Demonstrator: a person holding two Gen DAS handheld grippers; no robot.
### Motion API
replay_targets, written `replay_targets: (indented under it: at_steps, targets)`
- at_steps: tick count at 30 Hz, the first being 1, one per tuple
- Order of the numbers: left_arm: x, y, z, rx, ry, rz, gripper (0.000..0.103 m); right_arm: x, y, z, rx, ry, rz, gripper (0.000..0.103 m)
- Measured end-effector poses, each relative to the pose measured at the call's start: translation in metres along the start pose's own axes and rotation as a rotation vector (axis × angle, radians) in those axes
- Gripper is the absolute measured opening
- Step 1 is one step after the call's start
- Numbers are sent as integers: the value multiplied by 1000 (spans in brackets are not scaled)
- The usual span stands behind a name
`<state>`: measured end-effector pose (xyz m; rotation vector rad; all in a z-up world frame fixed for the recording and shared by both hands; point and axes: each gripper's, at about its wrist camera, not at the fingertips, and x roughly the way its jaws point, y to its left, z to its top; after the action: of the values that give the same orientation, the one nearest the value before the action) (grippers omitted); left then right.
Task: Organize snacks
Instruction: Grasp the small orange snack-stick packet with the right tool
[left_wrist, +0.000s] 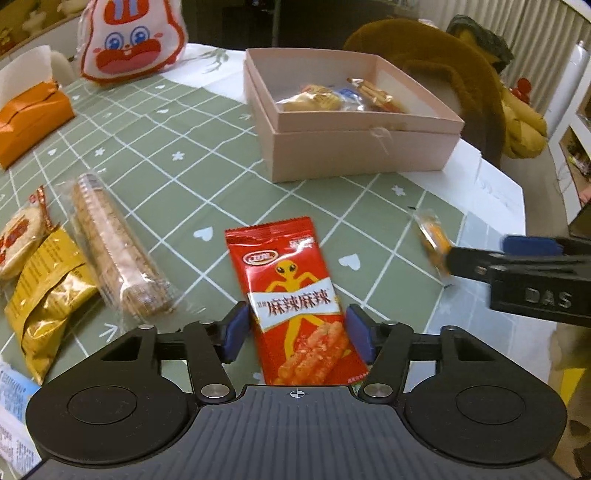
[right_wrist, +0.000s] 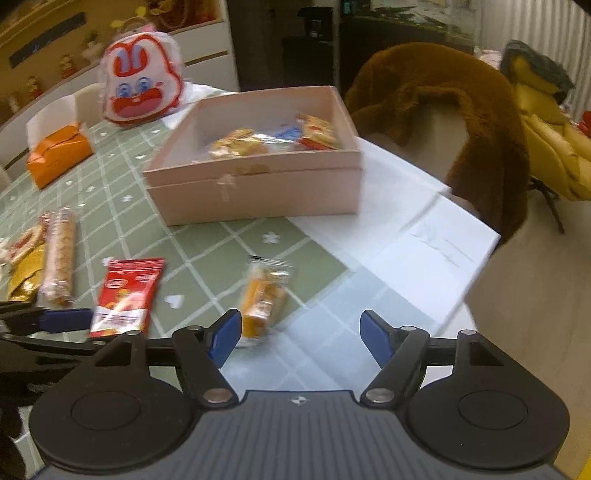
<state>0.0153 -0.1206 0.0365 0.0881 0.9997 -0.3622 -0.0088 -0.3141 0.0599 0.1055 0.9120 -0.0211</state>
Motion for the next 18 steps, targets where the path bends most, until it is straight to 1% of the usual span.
replay_targets:
  at_steps: [1,2,6,7,8,10,13,15,18]
  targets:
    - [-1,0,-1,3,3,-8,61,3,3,2,-8,4,5,70]
    - [-1,0,-1,0,4,-17,61,7,7,4,-16,10,8,65]
    - [-3,9,-3,-42,-2,-55,59,23,19,11,-35,36,32,55]
    - [-3,11,-3,-52,1,-60,56,27,20,13,-41,45,30,47]
    - [-4,12,-2,-61,5,-59,54,31,22,13,-43,58,22,35]
    - [-4,16,0,-93,25,-69,51,32,22,13,-42,67,12,26]
    - [-4,19,3,-128,50,-86,50,25,20,8,-42,68,38,23]
    - [-4,15,3,-104,52,-65,48,19,18,4,-51,65,48,22]
    - [-4,8,1,-70,44,-32,49,13,15,0,-53,63,50,22]
